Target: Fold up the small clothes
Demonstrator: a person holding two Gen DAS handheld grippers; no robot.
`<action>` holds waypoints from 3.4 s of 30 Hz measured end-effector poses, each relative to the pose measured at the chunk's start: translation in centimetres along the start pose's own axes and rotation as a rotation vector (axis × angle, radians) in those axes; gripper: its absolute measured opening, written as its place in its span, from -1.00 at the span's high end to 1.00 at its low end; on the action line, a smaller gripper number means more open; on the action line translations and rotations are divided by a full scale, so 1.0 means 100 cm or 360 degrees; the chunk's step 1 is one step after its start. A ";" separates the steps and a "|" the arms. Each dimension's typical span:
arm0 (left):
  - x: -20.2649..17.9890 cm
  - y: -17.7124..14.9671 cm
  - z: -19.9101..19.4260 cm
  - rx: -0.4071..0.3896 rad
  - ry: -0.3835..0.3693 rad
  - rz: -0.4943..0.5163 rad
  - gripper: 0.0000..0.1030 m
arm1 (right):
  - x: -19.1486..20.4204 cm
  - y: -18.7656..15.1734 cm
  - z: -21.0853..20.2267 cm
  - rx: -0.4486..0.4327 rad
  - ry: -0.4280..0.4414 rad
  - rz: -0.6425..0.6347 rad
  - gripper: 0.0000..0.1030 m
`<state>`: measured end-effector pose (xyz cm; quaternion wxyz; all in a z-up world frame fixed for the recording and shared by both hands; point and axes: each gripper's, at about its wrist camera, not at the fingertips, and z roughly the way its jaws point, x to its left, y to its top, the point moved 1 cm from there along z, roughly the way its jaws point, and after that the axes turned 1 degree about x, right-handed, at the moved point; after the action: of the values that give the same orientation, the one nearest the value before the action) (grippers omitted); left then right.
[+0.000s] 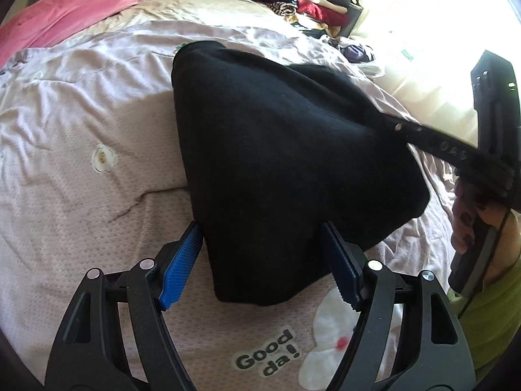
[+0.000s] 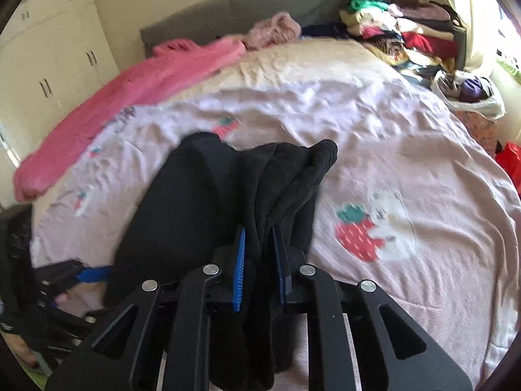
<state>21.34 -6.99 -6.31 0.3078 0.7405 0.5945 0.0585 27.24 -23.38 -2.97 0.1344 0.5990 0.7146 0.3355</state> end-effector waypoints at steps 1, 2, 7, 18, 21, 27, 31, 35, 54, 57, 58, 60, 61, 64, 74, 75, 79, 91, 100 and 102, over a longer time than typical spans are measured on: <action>-0.001 -0.001 0.003 0.0007 0.0007 0.0001 -0.29 | -0.004 -0.004 0.008 0.0036 0.0013 0.0011 0.69; -0.001 -0.001 0.005 0.0013 0.0020 0.0003 -0.29 | -0.008 -0.009 0.019 0.0063 0.0047 0.0032 0.62; 0.006 -0.003 0.013 0.0043 0.0012 -0.0039 -0.32 | -0.019 -0.022 0.024 0.0023 0.0061 0.0157 0.34; 0.008 -0.005 0.007 0.0030 0.0020 -0.0030 -0.32 | 0.001 -0.038 -0.037 -0.0218 0.0028 0.0071 0.12; 0.007 -0.008 0.004 0.0026 0.0029 -0.0026 -0.32 | 0.009 -0.046 -0.029 -0.0114 0.0017 0.0010 0.12; 0.007 -0.013 0.000 0.0031 0.0037 -0.0028 -0.32 | 0.003 -0.058 0.007 0.0071 -0.0044 0.0107 0.07; 0.009 -0.016 -0.007 0.0015 0.0033 -0.0034 -0.33 | 0.010 -0.057 -0.010 0.0000 -0.0057 0.0092 0.03; 0.009 -0.016 -0.020 -0.0029 0.0038 -0.0022 -0.43 | 0.013 -0.059 -0.037 -0.0123 -0.0077 0.0113 -0.01; -0.002 -0.035 -0.107 -0.0272 0.0112 0.0028 -0.81 | 0.038 -0.086 -0.144 -0.0511 -0.0215 0.0083 -0.90; -0.003 -0.041 -0.120 -0.0314 0.0146 0.0026 -0.81 | 0.049 -0.093 -0.157 -0.0547 -0.0214 0.0057 -0.91; -0.004 -0.044 -0.124 -0.0332 0.0159 0.0028 -0.81 | 0.052 -0.096 -0.161 -0.0553 -0.0216 0.0042 -0.91; -0.003 -0.048 -0.131 -0.0354 0.0180 0.0022 -0.82 | 0.059 -0.102 -0.166 -0.0564 -0.0229 0.0023 -0.91; -0.003 -0.052 -0.134 -0.0366 0.0185 0.0023 -0.82 | 0.064 -0.105 -0.168 -0.0562 -0.0232 0.0011 -0.91; -0.002 -0.062 -0.140 -0.0376 0.0186 0.0027 -0.81 | 0.074 -0.115 -0.174 -0.0574 -0.0269 0.0003 -0.91; -0.007 -0.094 -0.144 -0.0374 0.0197 0.0071 -0.82 | 0.100 -0.145 -0.185 -0.0570 -0.0291 0.0007 -0.91; -0.008 -0.097 -0.143 -0.0370 0.0198 0.0071 -0.82 | 0.101 -0.148 -0.184 -0.0559 -0.0289 0.0003 -0.91; -0.009 -0.109 -0.139 -0.0342 0.0192 0.0061 -0.82 | 0.104 -0.161 -0.172 -0.0464 -0.0278 0.0022 -0.91; 0.005 -0.136 -0.132 -0.0290 0.0334 -0.0004 -0.82 | 0.114 -0.187 -0.135 -0.0288 -0.0287 0.0071 -0.91; 0.007 -0.141 -0.130 -0.0295 0.0361 -0.0013 -0.82 | 0.111 -0.191 -0.129 -0.0292 -0.0316 0.0071 -0.91; 0.007 -0.142 -0.130 -0.0300 0.0356 -0.0013 -0.82 | 0.109 -0.192 -0.128 -0.0286 -0.0313 0.0082 -0.91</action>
<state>3.70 0.12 -3.54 0.3079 0.6948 0.6200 0.1950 2.26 -18.27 -3.48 0.2481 0.6328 0.6493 0.3411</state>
